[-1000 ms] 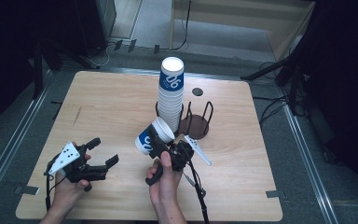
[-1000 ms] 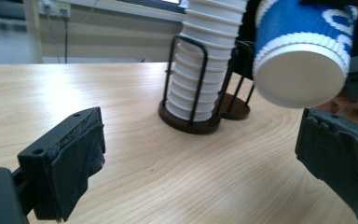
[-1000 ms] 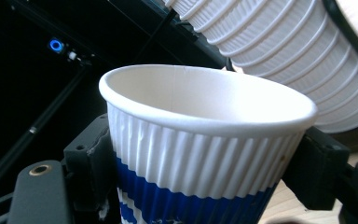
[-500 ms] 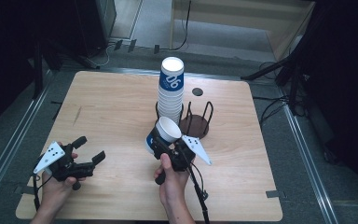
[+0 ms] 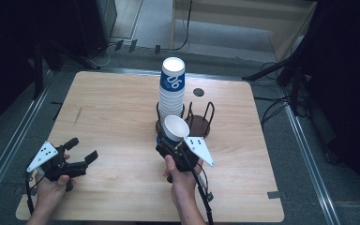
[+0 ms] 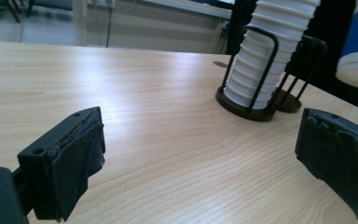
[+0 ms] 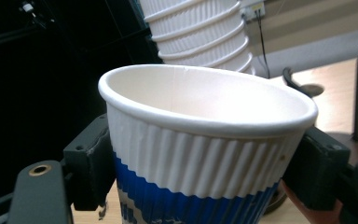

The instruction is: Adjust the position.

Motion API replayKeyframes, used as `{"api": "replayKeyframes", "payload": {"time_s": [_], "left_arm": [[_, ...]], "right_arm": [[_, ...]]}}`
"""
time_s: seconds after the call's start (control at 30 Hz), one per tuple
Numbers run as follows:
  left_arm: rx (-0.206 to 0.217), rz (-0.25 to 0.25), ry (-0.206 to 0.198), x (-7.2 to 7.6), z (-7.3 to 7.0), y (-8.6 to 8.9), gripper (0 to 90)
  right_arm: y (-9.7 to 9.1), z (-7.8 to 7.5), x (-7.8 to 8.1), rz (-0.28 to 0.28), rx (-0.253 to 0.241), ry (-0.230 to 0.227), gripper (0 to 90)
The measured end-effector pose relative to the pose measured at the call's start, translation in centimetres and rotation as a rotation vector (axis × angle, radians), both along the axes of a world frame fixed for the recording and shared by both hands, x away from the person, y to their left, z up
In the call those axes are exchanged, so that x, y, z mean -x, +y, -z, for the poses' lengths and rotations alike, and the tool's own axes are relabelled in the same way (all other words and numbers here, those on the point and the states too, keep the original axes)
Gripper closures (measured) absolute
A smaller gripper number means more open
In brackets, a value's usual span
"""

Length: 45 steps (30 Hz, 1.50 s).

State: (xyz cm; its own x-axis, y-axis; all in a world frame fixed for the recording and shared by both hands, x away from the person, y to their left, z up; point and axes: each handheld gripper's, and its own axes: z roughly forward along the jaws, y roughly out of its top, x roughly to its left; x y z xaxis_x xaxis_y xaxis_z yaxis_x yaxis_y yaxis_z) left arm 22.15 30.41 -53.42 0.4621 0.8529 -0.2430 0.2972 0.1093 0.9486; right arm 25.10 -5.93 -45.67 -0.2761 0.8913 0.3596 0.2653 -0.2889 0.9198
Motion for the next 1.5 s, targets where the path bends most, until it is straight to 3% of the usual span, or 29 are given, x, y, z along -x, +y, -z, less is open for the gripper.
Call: {"api": "replayKeyframes", "payload": {"time_s": [0.17, 0.27, 0.47, 1.0, 1.17, 1.5], "left_arm": [[-0.016, -0.035, 0.03, -0.2, 0.3, 1.1, 2.3], [-0.021, -0.058, 0.052, -0.3, 0.4, 1.9, 2.3], [-0.078, -0.118, 0.095, -0.4, 0.6, 2.4, 2.3], [-0.091, -0.102, 0.122, -0.6, 1.6, 2.5, 2.3], [-0.113, -0.09, 0.126, -0.5, 1.6, 2.2, 2.3], [-0.131, -0.098, 0.125, -0.4, 1.7, 2.0, 2.3]], "right_arm": [[-0.6, 0.1, -0.1, 0.014, 0.094, -0.055, 21.3], [-1.0, 0.1, -0.1, 0.016, 0.126, -0.074, 21.3], [-1.7, 0.3, -0.4, 0.045, 0.19, -0.1, 21.2], [-5.0, 1.2, -1.1, 0.121, 0.263, -0.121, 21.0], [-6.7, 1.3, -1.2, 0.151, 0.289, -0.142, 21.1], [-10.3, 1.9, -1.6, 0.212, 0.319, -0.141, 21.1]]}}
